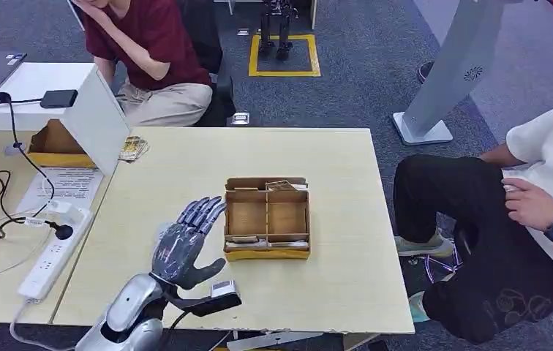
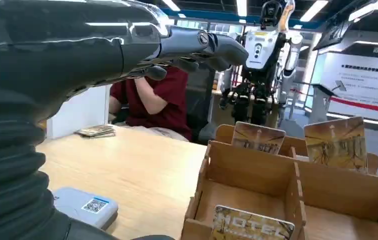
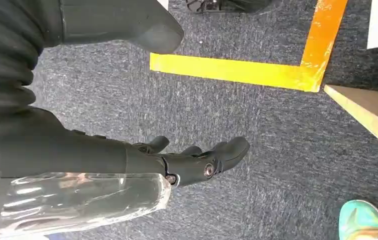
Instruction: Pass the card to the sensor for recognition and then transmit it.
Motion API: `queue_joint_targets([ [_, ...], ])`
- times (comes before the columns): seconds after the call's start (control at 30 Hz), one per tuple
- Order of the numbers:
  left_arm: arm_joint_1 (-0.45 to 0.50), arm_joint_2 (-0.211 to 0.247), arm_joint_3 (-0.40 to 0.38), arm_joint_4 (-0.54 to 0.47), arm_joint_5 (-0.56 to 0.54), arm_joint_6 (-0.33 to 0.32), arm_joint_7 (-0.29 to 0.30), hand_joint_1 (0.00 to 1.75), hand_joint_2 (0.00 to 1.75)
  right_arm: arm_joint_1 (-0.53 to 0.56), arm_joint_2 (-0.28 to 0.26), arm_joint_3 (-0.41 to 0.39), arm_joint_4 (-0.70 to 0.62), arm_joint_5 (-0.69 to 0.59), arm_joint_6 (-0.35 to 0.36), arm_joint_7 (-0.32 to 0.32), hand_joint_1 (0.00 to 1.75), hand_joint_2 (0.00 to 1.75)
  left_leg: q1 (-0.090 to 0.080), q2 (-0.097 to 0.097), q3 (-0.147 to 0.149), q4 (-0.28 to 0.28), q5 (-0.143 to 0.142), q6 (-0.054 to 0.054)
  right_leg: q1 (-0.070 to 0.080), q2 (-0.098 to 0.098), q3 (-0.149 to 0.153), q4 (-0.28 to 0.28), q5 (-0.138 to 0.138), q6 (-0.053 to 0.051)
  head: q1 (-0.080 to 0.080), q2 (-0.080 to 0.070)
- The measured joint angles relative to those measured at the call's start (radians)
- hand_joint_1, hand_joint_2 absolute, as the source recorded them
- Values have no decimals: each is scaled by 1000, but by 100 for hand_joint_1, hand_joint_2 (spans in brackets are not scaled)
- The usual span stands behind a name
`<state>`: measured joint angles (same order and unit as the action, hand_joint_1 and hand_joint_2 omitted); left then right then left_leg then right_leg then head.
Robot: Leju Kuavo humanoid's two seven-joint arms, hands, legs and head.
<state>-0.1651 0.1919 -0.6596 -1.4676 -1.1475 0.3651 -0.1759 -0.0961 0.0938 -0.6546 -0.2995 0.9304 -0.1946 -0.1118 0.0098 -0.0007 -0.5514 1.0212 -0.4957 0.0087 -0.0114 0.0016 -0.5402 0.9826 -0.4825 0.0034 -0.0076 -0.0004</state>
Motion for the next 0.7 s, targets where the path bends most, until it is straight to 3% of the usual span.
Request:
queue_joint_targets([
  [0.7,-32,-76,-14,115,8,2,5,0,175,-8,11,0,0,10,0,10,0,175,0,0,0,0,0,0,0,0,0,0,0,0,0,0],
])
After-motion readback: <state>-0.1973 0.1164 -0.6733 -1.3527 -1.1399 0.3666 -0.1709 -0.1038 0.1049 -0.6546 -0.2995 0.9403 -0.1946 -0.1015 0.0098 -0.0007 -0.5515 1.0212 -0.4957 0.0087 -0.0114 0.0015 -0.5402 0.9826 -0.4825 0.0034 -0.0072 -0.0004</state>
